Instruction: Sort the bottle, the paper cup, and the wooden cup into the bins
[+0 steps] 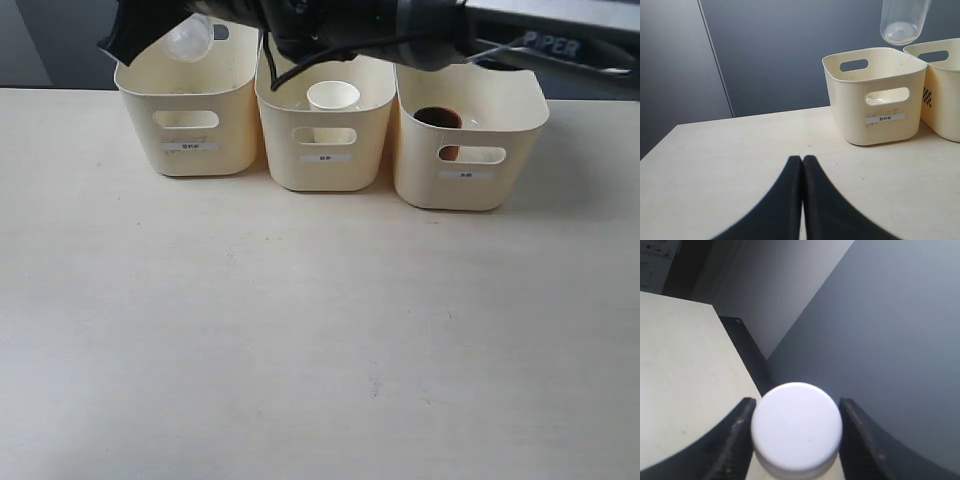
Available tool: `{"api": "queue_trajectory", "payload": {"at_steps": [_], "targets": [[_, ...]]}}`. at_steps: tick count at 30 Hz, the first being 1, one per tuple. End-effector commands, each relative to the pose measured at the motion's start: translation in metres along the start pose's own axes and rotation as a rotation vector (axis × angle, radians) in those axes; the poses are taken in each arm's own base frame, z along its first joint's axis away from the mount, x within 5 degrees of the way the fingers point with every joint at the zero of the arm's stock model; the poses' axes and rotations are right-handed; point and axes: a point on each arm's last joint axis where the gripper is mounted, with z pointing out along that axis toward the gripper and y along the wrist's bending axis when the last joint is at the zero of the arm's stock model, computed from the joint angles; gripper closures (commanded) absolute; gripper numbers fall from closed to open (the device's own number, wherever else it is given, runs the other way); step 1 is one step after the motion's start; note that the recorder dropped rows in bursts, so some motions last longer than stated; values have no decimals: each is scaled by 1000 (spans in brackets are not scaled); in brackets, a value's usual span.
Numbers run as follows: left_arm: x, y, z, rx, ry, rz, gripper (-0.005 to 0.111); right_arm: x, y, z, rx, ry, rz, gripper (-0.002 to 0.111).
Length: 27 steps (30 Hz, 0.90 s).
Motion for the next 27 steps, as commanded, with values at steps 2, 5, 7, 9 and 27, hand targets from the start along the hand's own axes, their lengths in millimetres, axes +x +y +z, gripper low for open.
{"api": "queue_trajectory", "payload": {"at_steps": [2, 5, 7, 9, 27], "targets": [[0, 0, 0, -2, -10, -1, 107, 25, -10, 25, 65, 44, 65, 109], [0, 0, 0, -2, -10, -1, 107, 37, -11, 37, 94, 65, 66, 109], [0, 0, 0, -2, -10, -1, 107, 44, -9, 43, 85, 69, 82, 109], [0, 0, 0, -2, -10, -1, 107, 51, -8, 49, 84, 74, 108, 109], [0, 0, 0, -2, -10, -1, 107, 92, 13, 72, 58, 138, 337, 87]]}}
